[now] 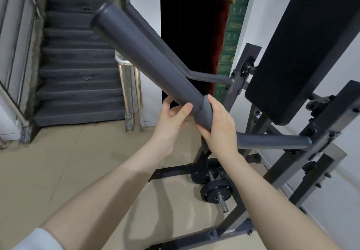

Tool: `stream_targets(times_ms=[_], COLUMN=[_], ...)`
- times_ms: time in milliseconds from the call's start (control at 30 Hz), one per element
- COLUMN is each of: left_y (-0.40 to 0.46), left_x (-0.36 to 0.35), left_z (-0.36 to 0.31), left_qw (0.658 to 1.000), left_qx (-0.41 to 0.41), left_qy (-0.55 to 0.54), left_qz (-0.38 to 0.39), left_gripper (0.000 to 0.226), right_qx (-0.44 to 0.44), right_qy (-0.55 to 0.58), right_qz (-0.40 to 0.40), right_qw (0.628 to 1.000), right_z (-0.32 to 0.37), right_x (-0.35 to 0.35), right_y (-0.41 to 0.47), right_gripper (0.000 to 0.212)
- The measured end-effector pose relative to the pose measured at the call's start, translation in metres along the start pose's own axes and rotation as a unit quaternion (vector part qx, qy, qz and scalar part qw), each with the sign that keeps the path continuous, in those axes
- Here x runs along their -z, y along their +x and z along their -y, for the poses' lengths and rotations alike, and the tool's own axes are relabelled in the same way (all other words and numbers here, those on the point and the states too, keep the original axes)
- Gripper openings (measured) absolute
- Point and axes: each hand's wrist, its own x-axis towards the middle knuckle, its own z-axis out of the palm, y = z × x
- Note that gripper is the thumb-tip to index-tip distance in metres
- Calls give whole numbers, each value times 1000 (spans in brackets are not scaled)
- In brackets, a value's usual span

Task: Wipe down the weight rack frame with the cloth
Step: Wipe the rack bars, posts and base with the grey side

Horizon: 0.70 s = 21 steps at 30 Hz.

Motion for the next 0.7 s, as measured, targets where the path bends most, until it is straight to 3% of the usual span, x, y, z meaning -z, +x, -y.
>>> stream_targets(times_ms=[233,300,467,567,700], left_y=[-13,-14,-11,-7,-9], left_x=[-31,-43,-71,-83,-106], left_z=[61,73,97,110,131], left_qw=[996,996,996,993,990], left_qx=[62,78,78,90,117], left_qy=[52,37,-24,-16,-5], left_qz=[49,31,-39,-72,-78], left_gripper=[34,35,42,40,35], right_qx=[-117,-85,36,90,95], right_qy=[-64,-78,44,3,-104], right_qz=[129,102,114,144,189], right_qw=[983,988,992,986,972], right_z=[-103,-102,-85,-125,-202], right_x=[14,16,21,21,48], right_y=[-41,-38,-33,-39,-50], right_gripper=[63,59,74,76,76])
